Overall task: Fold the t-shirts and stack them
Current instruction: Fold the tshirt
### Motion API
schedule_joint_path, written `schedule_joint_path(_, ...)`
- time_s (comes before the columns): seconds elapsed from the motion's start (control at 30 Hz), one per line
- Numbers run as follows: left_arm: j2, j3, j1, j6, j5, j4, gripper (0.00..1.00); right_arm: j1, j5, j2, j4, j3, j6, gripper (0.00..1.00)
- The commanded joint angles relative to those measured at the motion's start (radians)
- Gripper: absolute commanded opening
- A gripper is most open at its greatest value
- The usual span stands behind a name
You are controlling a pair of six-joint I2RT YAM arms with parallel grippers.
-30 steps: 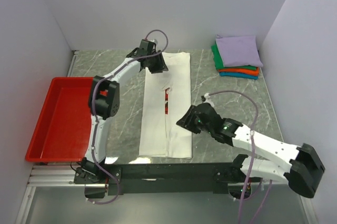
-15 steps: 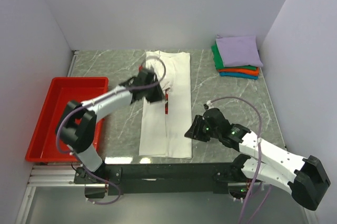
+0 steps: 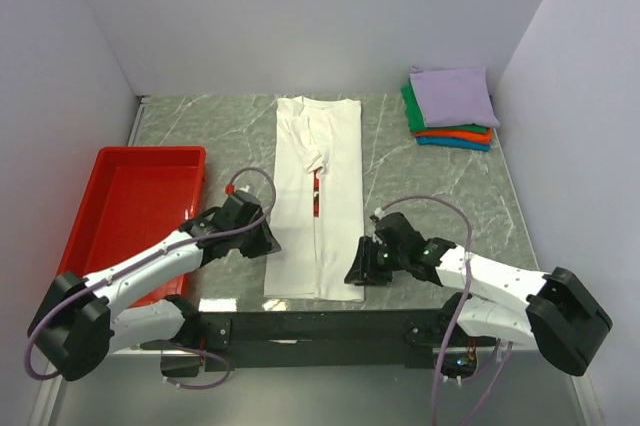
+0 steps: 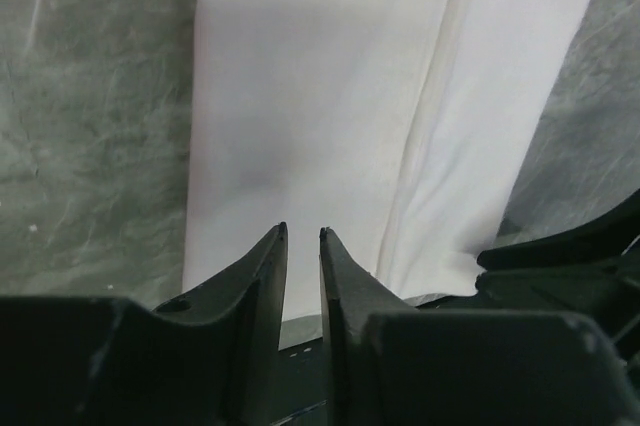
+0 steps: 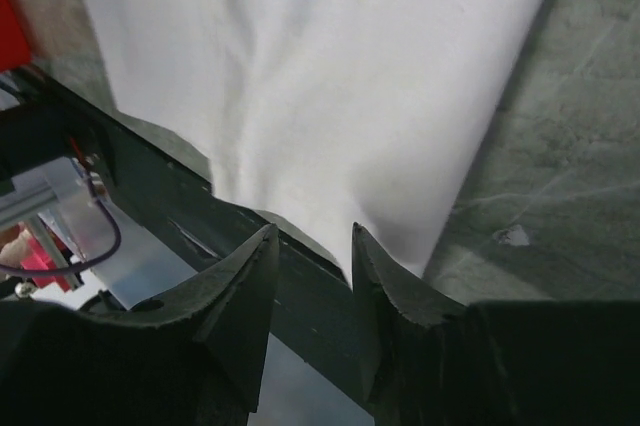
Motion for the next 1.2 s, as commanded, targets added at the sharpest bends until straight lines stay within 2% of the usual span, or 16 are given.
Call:
schedule_joint_path(0.0,-0.046,-0.076,-0.012,0.013,0.055,0.032,0.25,-0.003,-0.068,0.034,0.084,-0.053,0.018,0.42)
schedule_joint_path(0.23,-0.130,-0.202,-0.055,0.001,0.155,0.092,0.21,-0.002,-0.065,0.036,0.088,-0.131,0.031,0.42)
schedule_joint_path(0.4,-0.150,-0.257,-0.086,-0.025,0.155,0.060,0.19,0.000,-0.061,0.007,0.080,-0.153,0.046,0.42)
schedule_joint_path(0.47,-0.144,-0.275,-0.095,-0.051,0.158,0.046,0.16,-0.003,-0.053,-0.013,0.066,-0.156,0.050,0.41)
schedule_joint_path(0.57,-0.126,-0.262,-0.105,-0.084,0.129,-0.018,0.10,-0.007,-0.032,-0.048,0.028,-0.148,0.044,0.41)
schedule_joint_path(0.67,-0.129,-0.222,-0.108,-0.107,0.122,-0.078,0.10,-0.025,-0.013,-0.096,-0.024,-0.141,0.032,0.42)
schedule_joint_path(0.77,-0.172,-0.144,-0.115,-0.105,0.111,-0.174,0.14,-0.051,-0.021,-0.142,-0.067,-0.131,0.015,0.42)
schedule_joint_path(0.9,-0.196,-0.021,-0.115,-0.102,0.013,-0.346,0.35,-0.066,-0.007,-0.196,-0.138,-0.112,-0.005,0.43)
schedule_joint_path(1.03,-0.198,-0.017,-0.115,-0.122,0.000,-0.376,0.43,-0.071,-0.004,-0.227,-0.153,-0.130,-0.002,0.46)
schedule_joint_path(1.17,-0.178,-0.071,-0.115,-0.142,-0.006,-0.328,0.43,-0.071,-0.021,-0.216,-0.129,-0.156,0.009,0.46)
